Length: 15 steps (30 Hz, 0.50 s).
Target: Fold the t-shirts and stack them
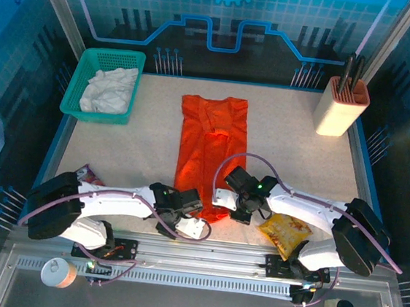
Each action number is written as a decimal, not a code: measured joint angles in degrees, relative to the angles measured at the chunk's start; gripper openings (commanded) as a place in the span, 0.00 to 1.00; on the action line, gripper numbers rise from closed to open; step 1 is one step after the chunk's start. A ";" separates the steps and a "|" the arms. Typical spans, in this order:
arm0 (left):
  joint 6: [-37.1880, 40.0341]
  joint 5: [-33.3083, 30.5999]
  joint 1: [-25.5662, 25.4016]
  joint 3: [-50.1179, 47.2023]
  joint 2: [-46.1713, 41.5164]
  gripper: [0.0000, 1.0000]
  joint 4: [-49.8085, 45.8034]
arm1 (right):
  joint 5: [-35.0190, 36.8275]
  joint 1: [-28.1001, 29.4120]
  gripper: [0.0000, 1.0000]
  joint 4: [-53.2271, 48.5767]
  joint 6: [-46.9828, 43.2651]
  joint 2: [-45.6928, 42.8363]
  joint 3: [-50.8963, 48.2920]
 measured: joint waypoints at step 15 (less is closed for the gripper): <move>-0.02 1.40 2.21 5.49 8.13 0.00 -2.01 | -0.20 0.02 0.00 0.57 0.20 -0.17 -1.07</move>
